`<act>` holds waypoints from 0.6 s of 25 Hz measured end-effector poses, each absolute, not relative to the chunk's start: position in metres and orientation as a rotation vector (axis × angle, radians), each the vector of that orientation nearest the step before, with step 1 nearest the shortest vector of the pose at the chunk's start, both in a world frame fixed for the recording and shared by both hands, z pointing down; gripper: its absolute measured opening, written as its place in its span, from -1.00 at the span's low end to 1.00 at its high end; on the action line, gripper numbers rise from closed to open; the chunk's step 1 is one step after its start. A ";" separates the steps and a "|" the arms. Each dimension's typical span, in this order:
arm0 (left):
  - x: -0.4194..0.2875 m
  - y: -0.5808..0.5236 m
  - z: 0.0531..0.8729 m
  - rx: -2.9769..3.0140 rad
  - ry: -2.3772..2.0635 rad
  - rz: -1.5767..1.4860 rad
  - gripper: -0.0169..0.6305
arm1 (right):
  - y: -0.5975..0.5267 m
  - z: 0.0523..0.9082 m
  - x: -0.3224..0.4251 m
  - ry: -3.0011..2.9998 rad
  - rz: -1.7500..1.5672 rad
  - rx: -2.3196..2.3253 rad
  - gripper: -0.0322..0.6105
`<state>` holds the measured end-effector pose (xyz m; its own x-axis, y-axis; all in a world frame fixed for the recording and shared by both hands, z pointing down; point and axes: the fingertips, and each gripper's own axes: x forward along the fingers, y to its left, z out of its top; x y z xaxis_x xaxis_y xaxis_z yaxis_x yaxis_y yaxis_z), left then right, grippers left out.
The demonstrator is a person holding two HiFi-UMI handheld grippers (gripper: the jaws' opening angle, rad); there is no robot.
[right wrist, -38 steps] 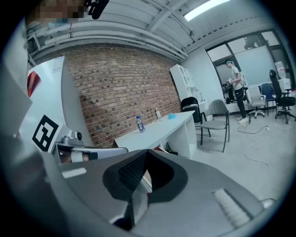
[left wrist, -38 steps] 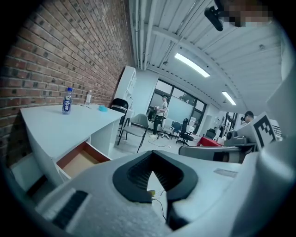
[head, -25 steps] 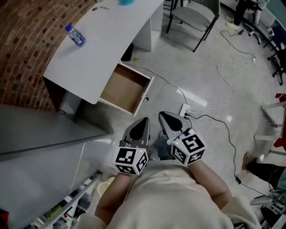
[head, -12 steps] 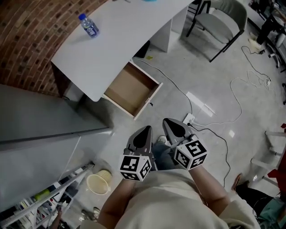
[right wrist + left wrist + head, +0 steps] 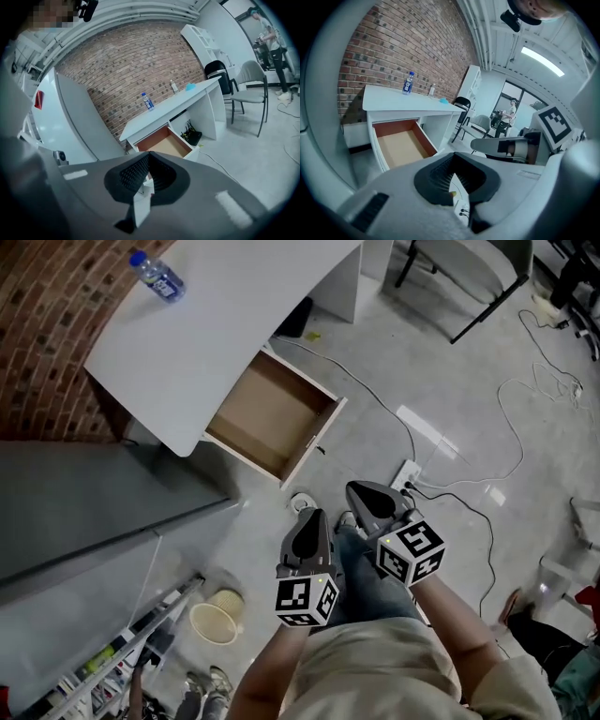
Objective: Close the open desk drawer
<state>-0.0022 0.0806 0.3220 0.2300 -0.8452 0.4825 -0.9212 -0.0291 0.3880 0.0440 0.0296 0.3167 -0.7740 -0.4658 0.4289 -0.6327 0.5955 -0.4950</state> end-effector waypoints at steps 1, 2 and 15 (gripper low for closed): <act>-0.004 0.078 0.331 1.876 -1.633 0.163 -0.93 | 0.025 0.326 0.044 -2.563 0.958 0.911 -0.89; -0.006 0.074 0.341 1.873 -1.641 0.168 -0.93 | 0.021 0.336 0.044 -2.557 0.972 0.920 -0.89; -0.018 0.041 0.481 1.778 -1.678 0.199 -0.95 | -0.012 0.461 0.030 -2.517 1.043 0.977 -0.89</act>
<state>-0.0180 0.0415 0.4808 0.1590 -0.8272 0.5389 -0.9302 0.0574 0.3624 0.0300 -0.0124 0.4606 -0.7452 -0.4900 0.4522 -0.6663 0.5196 -0.5349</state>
